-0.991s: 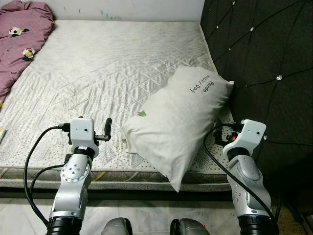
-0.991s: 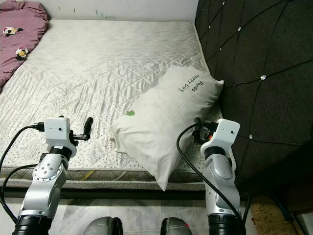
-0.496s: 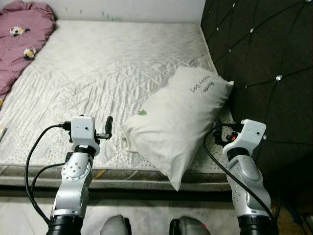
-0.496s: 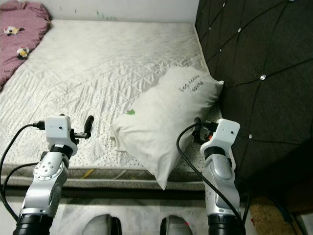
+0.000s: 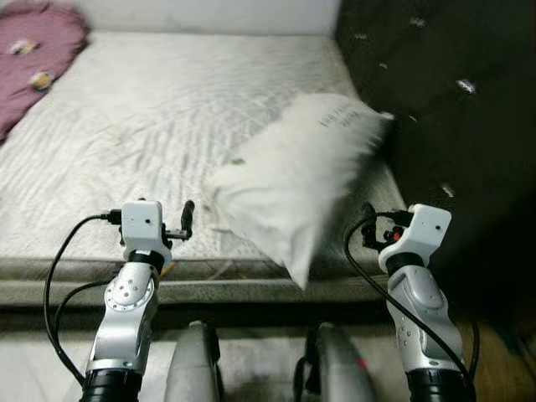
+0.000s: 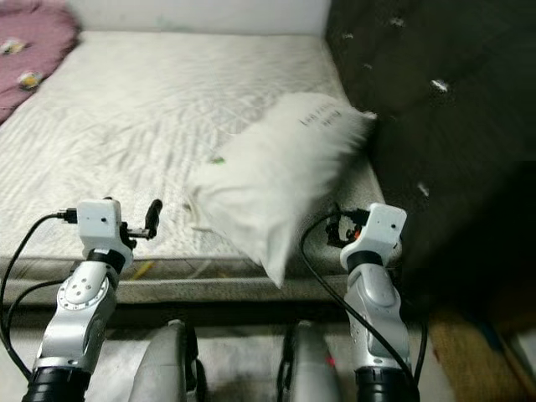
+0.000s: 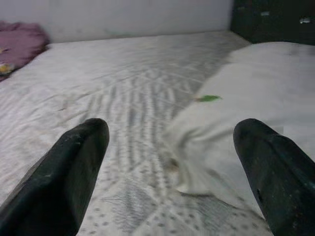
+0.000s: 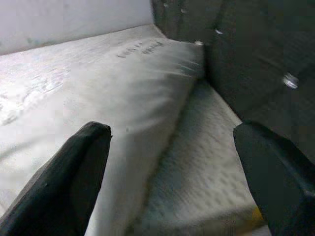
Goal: Clean up the room
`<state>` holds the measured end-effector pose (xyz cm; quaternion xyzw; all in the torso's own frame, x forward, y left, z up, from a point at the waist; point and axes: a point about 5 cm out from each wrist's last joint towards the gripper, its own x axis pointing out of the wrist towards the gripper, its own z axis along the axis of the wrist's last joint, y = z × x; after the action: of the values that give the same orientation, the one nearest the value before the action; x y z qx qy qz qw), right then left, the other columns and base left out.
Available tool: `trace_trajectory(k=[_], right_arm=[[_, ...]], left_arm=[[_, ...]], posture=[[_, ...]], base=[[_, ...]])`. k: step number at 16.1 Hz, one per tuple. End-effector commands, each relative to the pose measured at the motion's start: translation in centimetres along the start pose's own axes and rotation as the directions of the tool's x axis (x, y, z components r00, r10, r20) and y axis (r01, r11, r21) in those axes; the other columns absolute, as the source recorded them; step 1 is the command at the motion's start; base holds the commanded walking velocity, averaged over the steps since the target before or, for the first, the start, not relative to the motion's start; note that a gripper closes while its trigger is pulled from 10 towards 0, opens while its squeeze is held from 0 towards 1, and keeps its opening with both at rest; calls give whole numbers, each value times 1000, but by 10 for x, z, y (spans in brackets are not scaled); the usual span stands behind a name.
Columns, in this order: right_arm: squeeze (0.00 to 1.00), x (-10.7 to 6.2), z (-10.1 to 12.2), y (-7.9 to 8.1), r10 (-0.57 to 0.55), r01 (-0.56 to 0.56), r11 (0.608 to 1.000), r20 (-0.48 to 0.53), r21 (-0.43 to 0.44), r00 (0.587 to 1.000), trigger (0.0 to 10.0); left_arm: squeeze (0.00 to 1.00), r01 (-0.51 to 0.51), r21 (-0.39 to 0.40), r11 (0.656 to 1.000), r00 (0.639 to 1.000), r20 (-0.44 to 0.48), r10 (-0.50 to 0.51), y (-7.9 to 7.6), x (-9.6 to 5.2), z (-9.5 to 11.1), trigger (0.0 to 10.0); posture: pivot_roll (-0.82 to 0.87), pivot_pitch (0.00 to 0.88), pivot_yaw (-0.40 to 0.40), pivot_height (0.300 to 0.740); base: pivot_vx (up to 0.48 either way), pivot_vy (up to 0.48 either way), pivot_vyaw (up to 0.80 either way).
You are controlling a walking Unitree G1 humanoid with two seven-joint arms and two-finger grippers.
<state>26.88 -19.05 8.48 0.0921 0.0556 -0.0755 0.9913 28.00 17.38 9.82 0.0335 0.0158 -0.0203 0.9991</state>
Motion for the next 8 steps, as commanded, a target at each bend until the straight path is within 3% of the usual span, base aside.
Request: trace_trajectory(k=[1, 8], right_arm=[[0, 4, 5, 5, 25, -24, 1000, 11, -5, 1000, 10000], [0, 5, 4, 8, 42, -42, 999, 6, -14, 999, 10000]], left_arm=[[0, -11, -4, 1000, 1000, -13, 11, 5, -4, -4, 10000], [0, -2, -8, 1000, 1000, -3, 2, 5, -5, -3, 10000]], posture=[[-5, 71, -6, 628], [-2, 69, -10, 628]], base=[[0, 0, 0], [160, 0, 0]])
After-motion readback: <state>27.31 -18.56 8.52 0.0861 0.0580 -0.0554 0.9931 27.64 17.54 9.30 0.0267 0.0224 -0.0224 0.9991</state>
